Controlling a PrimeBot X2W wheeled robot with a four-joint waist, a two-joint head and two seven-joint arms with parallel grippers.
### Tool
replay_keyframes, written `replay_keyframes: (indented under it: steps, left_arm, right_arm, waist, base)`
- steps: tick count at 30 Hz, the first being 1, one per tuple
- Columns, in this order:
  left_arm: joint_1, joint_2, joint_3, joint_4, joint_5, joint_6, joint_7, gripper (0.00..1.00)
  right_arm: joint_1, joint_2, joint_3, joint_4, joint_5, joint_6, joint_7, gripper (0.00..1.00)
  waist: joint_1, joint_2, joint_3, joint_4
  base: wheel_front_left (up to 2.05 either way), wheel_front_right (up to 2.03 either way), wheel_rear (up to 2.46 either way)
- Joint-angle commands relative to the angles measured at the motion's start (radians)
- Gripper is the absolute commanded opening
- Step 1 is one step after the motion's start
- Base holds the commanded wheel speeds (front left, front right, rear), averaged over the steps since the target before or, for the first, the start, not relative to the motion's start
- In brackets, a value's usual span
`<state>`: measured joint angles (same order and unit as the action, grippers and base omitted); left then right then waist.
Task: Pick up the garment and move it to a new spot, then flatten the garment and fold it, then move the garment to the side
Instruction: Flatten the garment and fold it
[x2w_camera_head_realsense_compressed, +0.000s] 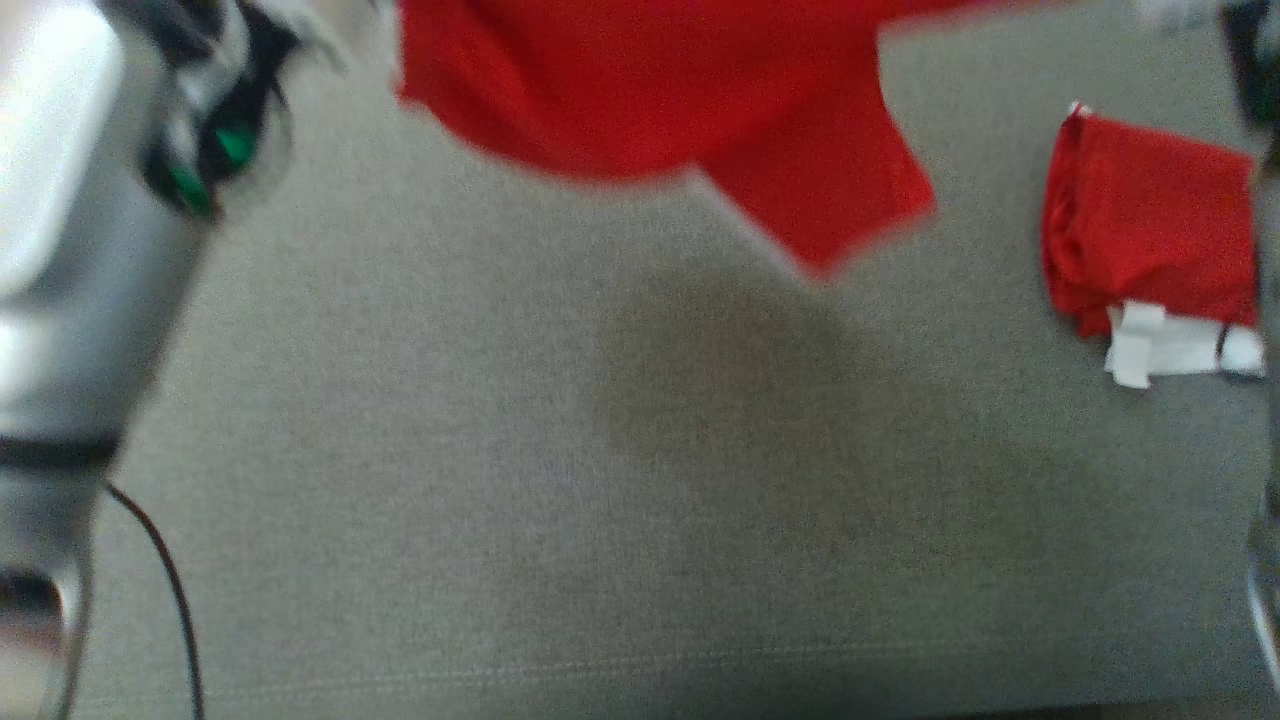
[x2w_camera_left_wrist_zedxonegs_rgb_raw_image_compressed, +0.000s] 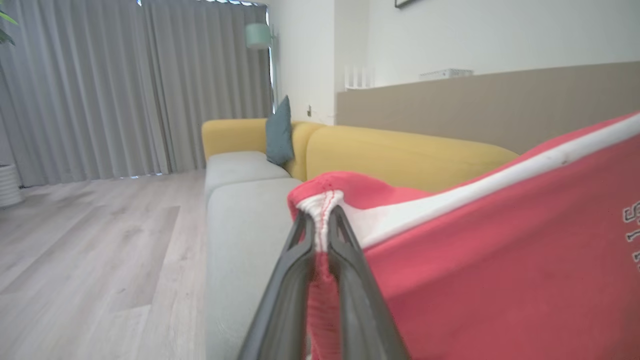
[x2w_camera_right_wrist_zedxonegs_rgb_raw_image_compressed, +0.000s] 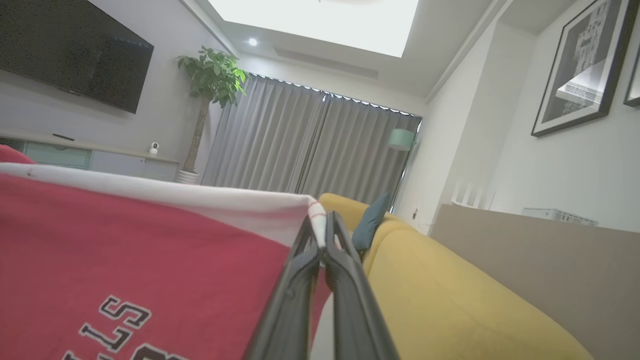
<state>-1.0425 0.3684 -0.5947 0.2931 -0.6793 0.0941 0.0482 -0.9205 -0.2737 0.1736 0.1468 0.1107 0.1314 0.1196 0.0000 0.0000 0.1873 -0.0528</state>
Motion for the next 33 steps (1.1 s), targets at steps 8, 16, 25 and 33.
replay_keyframes:
  steps: [8, 16, 25, 33]
  left_arm:
    - [-0.344, -0.025, 0.114, 0.279, 0.054, -0.023, -0.213, 0.0]
    - [-0.319, -0.13, 0.106, 0.452, 0.065, -0.09, -0.306, 0.0]
    - [-0.093, -0.173, 0.099, 0.461, 0.173, -0.148, -0.31, 0.0]
    - [0.177, -0.156, 0.111, 0.418, 0.269, -0.173, -0.31, 0.0]
  right_arm:
    - [-0.379, 0.138, -0.103, 0.403, -0.16, -0.001, -0.309, 0.0]
    - [-0.385, 0.198, -0.097, 0.661, -0.215, -0.001, -0.375, 0.0]
    - [-0.254, 0.177, 0.063, 0.832, -0.206, -0.001, -0.381, 0.0]
    - [-0.098, 0.1, 0.324, 0.892, -0.082, -0.001, -0.381, 0.0]
  waist:
    - [0.0, 0.0, 0.203, -0.005]
    - [0.0, 0.0, 0.281, 0.048]
    - [0.0, 0.0, 0.254, 0.099]
    - [0.0, 0.0, 0.141, 0.106]
  base:
    - [0.0, 0.0, 0.0]
    - [0.0, 0.0, 0.0]
    - [0.0, 0.0, 0.0]
    - [0.0, 0.0, 0.0]
